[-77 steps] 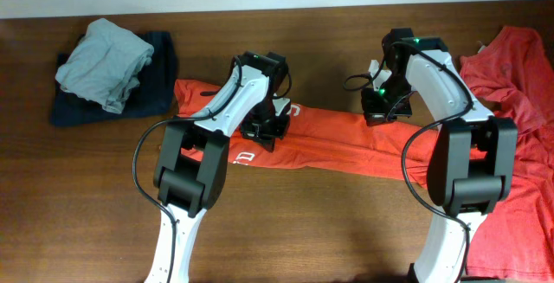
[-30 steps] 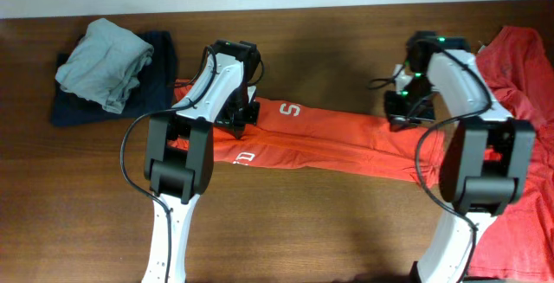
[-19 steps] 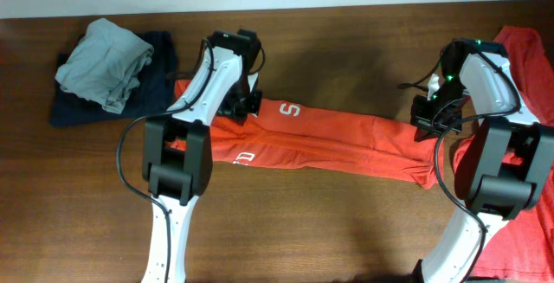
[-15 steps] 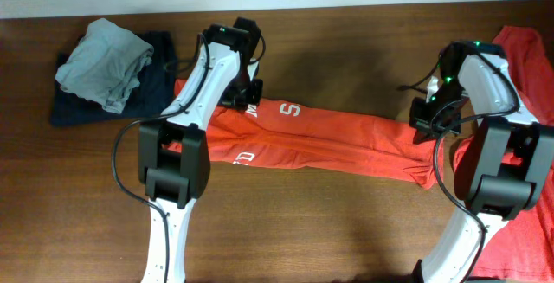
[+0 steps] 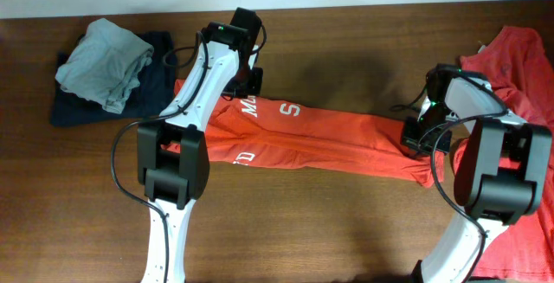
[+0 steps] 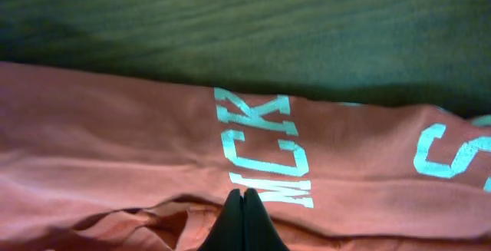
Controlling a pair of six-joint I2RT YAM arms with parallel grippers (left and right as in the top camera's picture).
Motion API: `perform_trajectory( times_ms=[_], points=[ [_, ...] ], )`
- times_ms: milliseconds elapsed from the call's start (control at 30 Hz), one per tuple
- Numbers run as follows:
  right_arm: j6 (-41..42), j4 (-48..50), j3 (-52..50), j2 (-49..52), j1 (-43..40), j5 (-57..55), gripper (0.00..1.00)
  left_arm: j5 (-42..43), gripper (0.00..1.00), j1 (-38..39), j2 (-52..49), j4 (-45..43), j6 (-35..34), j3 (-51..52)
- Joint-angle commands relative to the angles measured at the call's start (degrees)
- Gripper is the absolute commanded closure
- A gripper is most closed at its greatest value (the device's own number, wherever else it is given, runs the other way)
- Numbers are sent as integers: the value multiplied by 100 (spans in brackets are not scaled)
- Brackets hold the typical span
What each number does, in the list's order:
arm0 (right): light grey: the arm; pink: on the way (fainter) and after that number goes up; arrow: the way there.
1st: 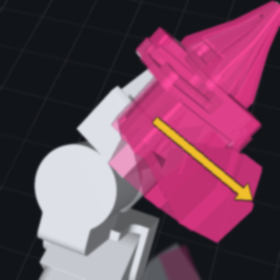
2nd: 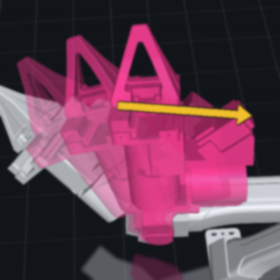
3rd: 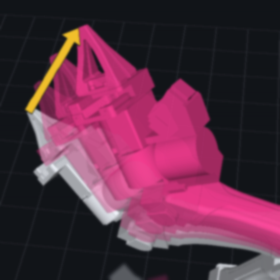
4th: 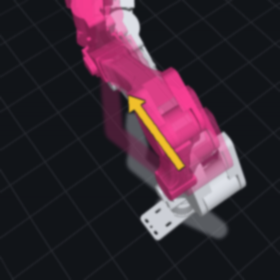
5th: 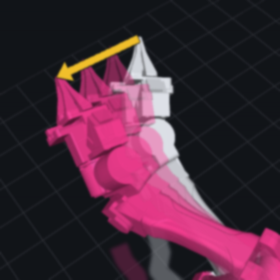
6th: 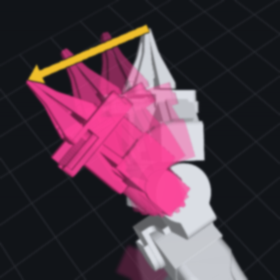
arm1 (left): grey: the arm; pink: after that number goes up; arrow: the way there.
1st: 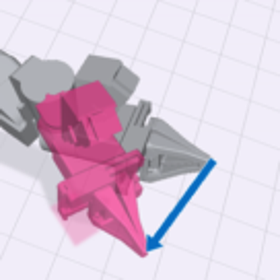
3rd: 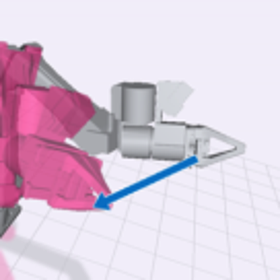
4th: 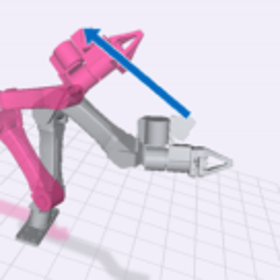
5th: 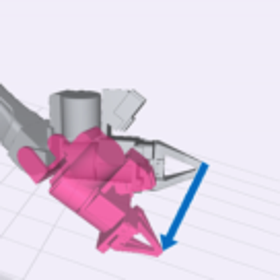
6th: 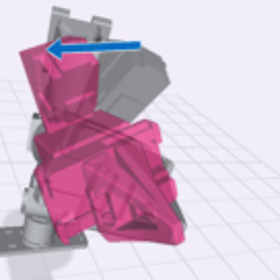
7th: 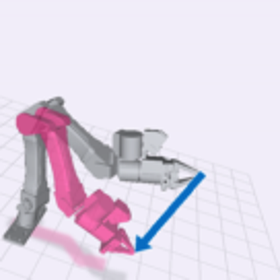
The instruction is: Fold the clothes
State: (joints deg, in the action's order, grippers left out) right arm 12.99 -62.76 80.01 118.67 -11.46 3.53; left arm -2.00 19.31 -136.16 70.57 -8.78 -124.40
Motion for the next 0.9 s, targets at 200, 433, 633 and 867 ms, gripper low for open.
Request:
perform_trajectory(
  times_ms=[200,433,633,867],
  points=[
    [-72,1137,-107,72,20,-468,96,-85,99,-44,116,-96,94,-46],
    [-514,852,291,-17,20,72,96,-83,99,-61,116,-96,92,-46],
    [-601,-35,1412,-339,-92,90,91,-85,92,-72,116,-63,92,-46],
    [-997,-310,1738,-354,-647,72,72,-85,81,-74,116,-52,92,-46]
  ],
)
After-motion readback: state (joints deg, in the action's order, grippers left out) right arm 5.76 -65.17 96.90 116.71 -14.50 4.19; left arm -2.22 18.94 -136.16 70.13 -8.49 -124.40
